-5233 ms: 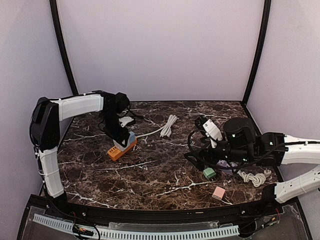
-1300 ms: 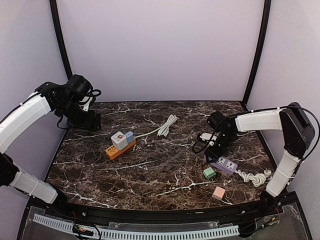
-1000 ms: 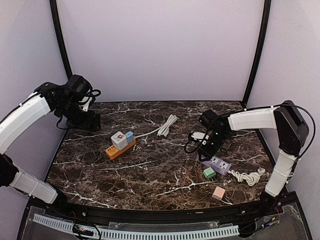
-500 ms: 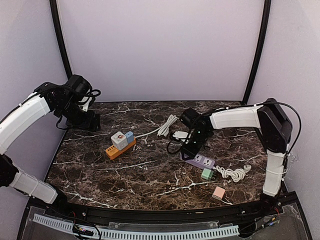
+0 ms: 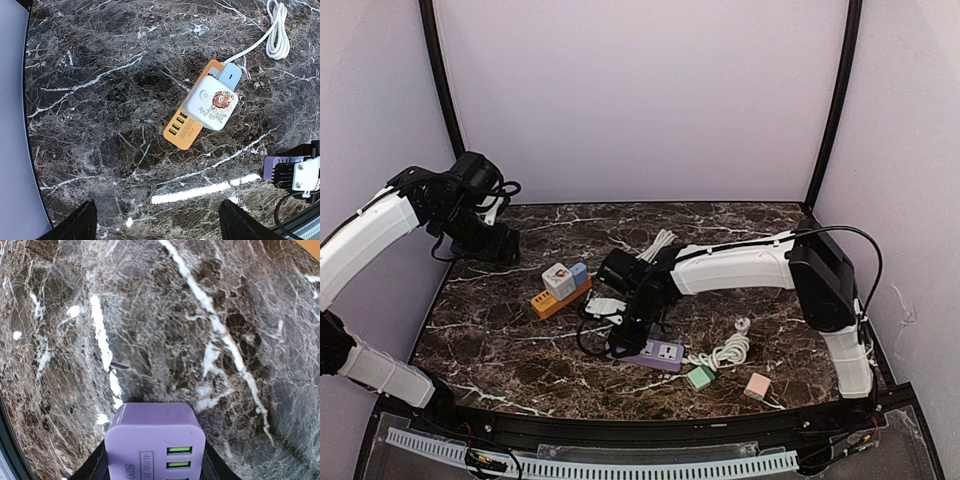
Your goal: Insert the plug
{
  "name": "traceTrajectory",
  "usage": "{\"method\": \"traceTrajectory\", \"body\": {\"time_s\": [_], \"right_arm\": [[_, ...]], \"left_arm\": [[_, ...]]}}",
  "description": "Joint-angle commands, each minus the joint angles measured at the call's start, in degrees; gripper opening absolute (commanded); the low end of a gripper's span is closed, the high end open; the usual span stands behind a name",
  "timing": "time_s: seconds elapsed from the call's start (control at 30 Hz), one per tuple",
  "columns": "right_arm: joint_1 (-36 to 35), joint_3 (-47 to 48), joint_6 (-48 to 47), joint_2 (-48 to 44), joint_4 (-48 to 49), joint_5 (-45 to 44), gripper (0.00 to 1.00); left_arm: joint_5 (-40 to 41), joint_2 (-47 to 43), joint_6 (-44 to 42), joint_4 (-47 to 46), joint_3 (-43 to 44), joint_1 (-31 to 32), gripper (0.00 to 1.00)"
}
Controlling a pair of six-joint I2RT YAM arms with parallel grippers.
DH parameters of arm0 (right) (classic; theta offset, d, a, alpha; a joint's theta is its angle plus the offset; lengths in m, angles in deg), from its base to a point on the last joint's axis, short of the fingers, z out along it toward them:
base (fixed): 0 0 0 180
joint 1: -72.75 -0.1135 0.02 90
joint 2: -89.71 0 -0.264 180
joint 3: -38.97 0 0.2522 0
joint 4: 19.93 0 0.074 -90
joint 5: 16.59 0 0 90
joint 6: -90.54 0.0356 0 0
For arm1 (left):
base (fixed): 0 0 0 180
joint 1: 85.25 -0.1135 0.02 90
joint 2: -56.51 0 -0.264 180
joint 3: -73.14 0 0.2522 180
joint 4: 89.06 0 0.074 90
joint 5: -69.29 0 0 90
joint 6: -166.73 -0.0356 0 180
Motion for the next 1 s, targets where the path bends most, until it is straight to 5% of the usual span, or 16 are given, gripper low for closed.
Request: {"method": "traceTrajectory", "body": {"time_s": [0.0,0.37,0.47,0.97], "right_arm": [[-0.47,3.45,5.53,2.93,-0.8,0.78,0.35],[-0.48,2.35,7.98,-2.26,-0.21,-3.52,0.74],[-0.4,2.58,9.36,-4.33,-0.15,-5.34,0.98],[0.28,-6.57,28.39,-22.98,-1.91,-28.57,0.99]], "left_arm": [[0.1,-1.8,-0.68,0.52,-1.27,-0.22,0.85],[-0.33,-1.75,-1.26,0.04,-1.0,-0.22,0.86],[-0.04,-1.65,-1.43,0.05,-0.44,-0.2,0.86],[4.83,-1.77,-4.1,0.95,1.83,-0.22,0.87]]}}
